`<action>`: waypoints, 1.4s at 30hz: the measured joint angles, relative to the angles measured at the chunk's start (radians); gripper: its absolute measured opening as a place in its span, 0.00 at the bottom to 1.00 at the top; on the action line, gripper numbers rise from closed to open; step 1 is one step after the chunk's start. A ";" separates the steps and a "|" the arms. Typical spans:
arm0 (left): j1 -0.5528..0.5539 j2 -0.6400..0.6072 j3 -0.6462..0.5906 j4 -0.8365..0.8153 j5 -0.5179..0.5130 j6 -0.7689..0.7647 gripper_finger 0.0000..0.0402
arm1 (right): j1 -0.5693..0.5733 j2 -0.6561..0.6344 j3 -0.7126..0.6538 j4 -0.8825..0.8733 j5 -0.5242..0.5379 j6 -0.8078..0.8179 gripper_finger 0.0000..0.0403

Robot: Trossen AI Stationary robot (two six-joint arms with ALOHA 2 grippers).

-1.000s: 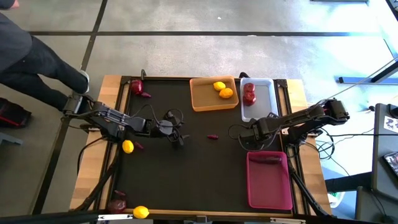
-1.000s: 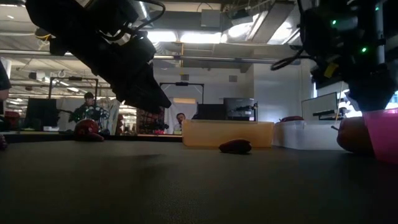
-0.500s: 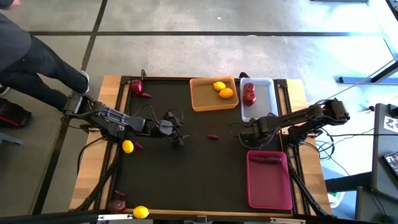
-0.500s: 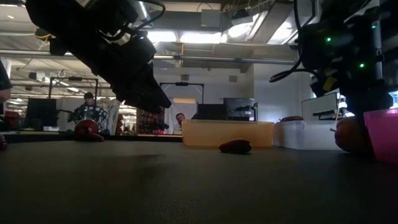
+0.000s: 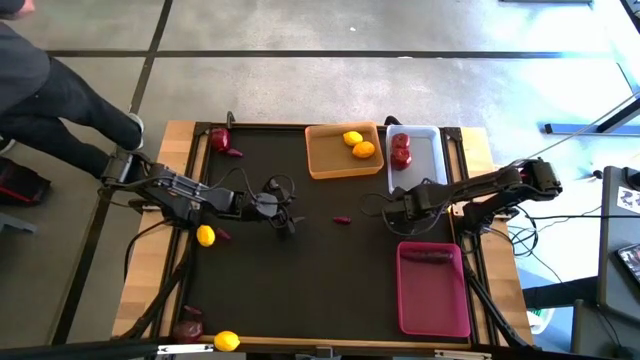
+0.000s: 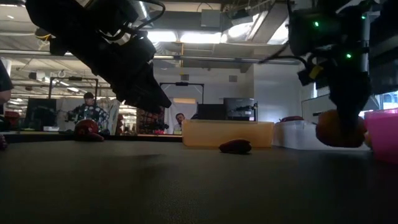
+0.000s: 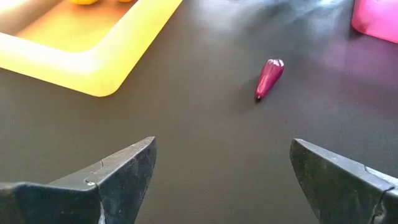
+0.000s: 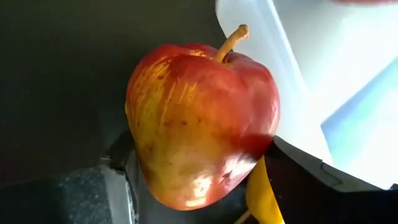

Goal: Sort produce into baskets
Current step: Put the red apple into the white bin

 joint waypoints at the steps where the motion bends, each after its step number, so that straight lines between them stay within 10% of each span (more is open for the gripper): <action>1: 0.000 0.000 0.000 0.000 0.000 0.000 0.91 | 0.000 0.000 0.008 0.008 0.000 -0.006 0.57; 28: 0.000 0.000 0.001 0.038 0.000 -0.003 0.90 | 0.000 0.046 -0.206 1.170 0.163 -0.313 0.57; 42: 0.000 0.000 0.001 0.034 0.000 -0.004 0.90 | -0.029 0.279 -0.227 1.526 0.295 -0.391 0.57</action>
